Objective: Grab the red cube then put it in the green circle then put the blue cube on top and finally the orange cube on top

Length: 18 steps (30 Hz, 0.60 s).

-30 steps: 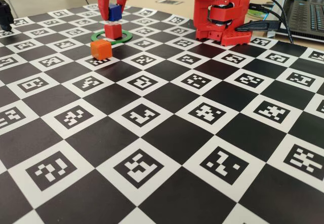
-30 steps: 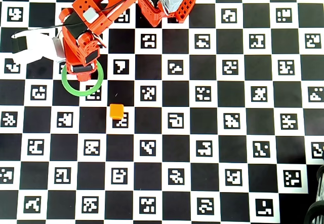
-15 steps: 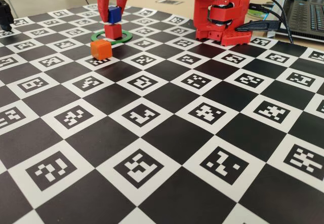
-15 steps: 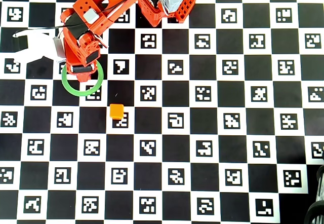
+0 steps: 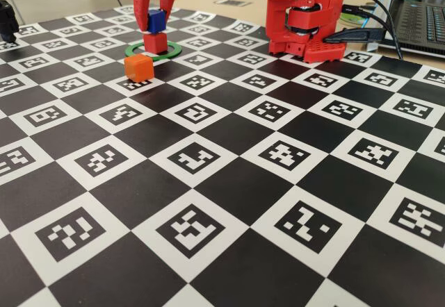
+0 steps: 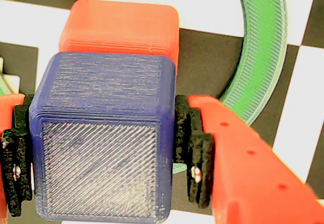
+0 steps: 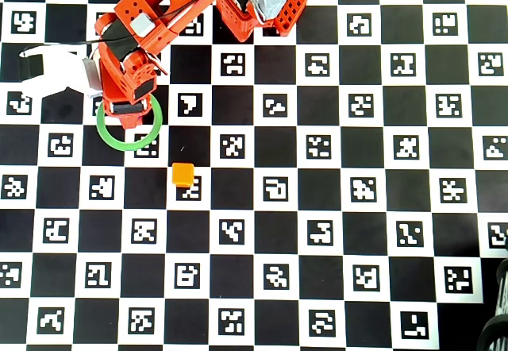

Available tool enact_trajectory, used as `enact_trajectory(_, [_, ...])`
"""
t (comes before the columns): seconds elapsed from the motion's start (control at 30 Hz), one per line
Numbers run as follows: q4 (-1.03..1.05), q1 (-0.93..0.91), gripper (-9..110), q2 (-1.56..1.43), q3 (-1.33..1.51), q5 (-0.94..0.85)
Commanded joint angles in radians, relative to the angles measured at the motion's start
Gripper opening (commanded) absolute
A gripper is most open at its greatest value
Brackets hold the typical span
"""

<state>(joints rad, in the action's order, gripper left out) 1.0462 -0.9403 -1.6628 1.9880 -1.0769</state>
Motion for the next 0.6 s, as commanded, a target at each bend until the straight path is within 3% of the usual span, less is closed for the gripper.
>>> enact_trajectory(0.0, [-0.018,-0.017,4,-0.064,-0.011,0.009])
enact_trajectory(0.57, [-0.040,-0.025,4,-0.048,0.000,0.002])
